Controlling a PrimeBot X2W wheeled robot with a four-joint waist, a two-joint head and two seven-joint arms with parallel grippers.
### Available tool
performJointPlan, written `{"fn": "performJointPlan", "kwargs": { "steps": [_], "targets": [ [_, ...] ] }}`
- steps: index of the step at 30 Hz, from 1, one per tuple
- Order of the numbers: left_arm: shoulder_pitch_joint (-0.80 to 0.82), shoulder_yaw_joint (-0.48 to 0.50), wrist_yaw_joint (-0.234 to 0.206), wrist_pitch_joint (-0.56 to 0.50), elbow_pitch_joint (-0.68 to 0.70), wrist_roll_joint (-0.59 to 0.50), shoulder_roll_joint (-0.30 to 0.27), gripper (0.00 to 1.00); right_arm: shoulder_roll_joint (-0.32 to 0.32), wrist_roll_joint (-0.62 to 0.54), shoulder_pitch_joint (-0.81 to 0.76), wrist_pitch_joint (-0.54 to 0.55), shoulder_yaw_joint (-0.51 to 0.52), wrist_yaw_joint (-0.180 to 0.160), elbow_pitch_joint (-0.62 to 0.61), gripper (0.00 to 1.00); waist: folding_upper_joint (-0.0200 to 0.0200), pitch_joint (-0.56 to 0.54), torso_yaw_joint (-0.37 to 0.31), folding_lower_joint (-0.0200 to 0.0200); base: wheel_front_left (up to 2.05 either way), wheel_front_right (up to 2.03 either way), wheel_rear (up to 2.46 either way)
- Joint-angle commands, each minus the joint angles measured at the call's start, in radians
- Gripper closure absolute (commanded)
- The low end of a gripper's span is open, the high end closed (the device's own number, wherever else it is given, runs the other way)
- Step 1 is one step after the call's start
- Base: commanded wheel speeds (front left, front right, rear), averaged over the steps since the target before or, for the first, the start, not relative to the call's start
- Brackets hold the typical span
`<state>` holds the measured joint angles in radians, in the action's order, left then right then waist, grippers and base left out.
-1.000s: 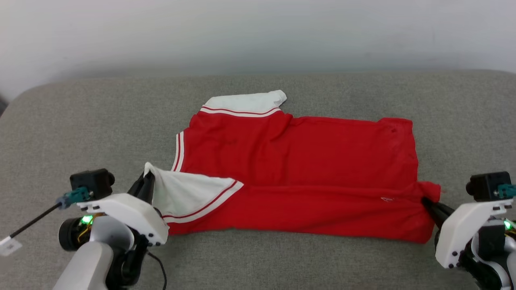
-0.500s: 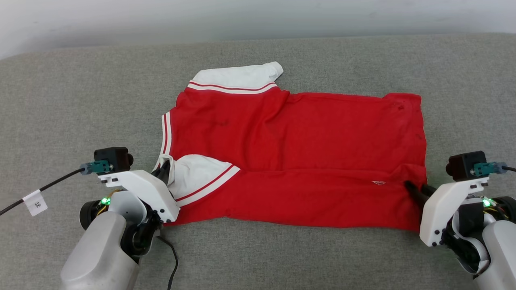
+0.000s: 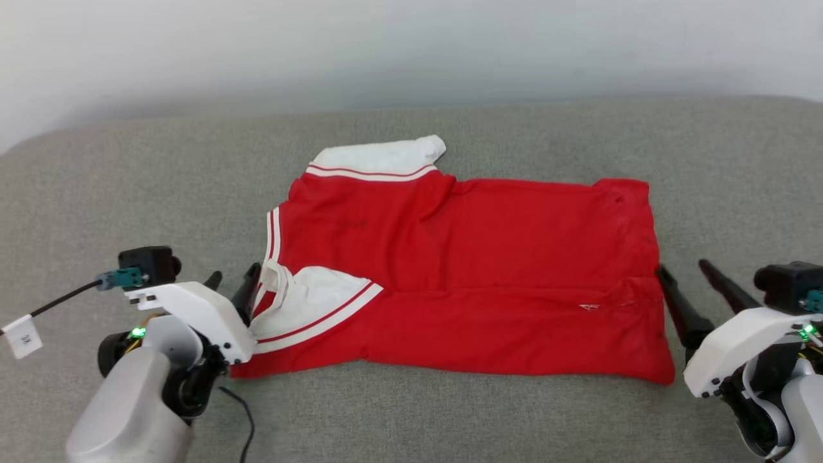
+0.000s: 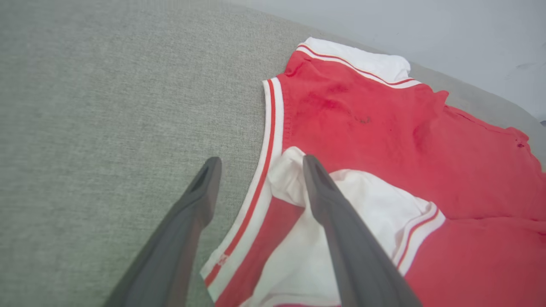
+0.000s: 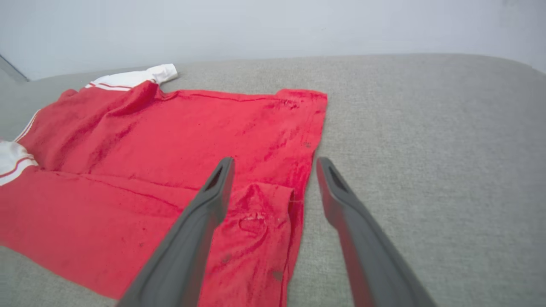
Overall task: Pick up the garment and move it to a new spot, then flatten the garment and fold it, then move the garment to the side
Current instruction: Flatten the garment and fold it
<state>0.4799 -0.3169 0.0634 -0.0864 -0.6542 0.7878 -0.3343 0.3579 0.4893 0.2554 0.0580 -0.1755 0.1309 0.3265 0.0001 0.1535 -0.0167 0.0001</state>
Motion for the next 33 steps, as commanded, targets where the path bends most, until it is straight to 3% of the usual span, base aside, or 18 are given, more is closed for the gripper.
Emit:
{"fn": "performJointPlan", "kwargs": {
  "steps": [1,7,17,22,28,29,30,31,32,33],
  "targets": [
    [-0.01,0.002,0.004,-0.003,0.003,0.002,-0.009,0.0,-0.009,-0.008,-0.013,-0.011,0.004,0.0,-0.007,0.0,-0.0001,-0.019,-0.004,-0.0001,0.0,0.0,0.0],
    [-0.031,-0.008,0.008,-0.107,0.083,0.008,-0.088,0.0,-0.052,-0.085,-0.077,-0.106,0.085,0.0,-0.127,0.0,-0.0001,-0.065,-0.02,-0.0001,0.0,0.0,0.0],
    [-0.091,-0.041,-0.001,-0.464,0.202,0.081,-0.237,0.0,-0.143,-0.18,-0.161,-0.092,0.134,0.0,-0.332,0.0,-0.0001,-0.045,-0.086,-0.0001,0.0,0.0,0.0],
    [-0.125,-0.035,-0.02,-0.566,0.214,0.132,-0.259,0.0,-0.172,-0.185,-0.167,-0.074,0.128,0.0,-0.366,0.0,-0.0001,-0.008,-0.125,-0.0001,0.0,0.0,0.0],
    [-0.166,-0.046,-0.046,-0.647,0.189,0.174,-0.247,0.0,-0.179,-0.174,-0.151,-0.067,0.134,0.0,-0.363,0.0,-0.0001,0.028,-0.16,-0.0001,0.0,0.0,0.0],
    [-0.172,-0.048,-0.047,-0.653,0.184,0.18,-0.237,0.2,-0.18,-0.17,-0.147,-0.062,0.136,0.0,-0.359,0.0,-0.0001,0.032,-0.163,-0.0001,0.0,0.0,0.0],
    [-0.178,-0.049,-0.045,-0.655,0.18,0.186,-0.228,0.59,-0.179,-0.164,-0.145,-0.06,0.138,0.0,-0.356,0.0,-0.0001,0.034,-0.165,-0.0001,0.0,0.0,0.0],
    [-0.182,-0.052,-0.042,-0.657,0.18,0.194,-0.217,0.86,-0.176,-0.16,-0.144,-0.054,0.142,0.0,-0.352,0.0,-0.0001,0.035,-0.165,-0.0001,0.0,0.0,0.0],
    [-0.186,-0.05,-0.041,-0.651,0.18,0.201,-0.206,1.0,-0.171,-0.154,-0.144,-0.048,0.145,0.0,-0.35,0.0,-0.0001,0.035,-0.164,-0.0001,0.0,0.0,0.0],
    [-0.187,-0.051,-0.042,-0.643,0.182,0.203,-0.2,1.0,-0.167,-0.146,-0.143,-0.038,0.149,0.0,-0.347,0.0,-0.0001,0.035,-0.162,-0.0001,0.0,0.0,0.0]
  ]
}}
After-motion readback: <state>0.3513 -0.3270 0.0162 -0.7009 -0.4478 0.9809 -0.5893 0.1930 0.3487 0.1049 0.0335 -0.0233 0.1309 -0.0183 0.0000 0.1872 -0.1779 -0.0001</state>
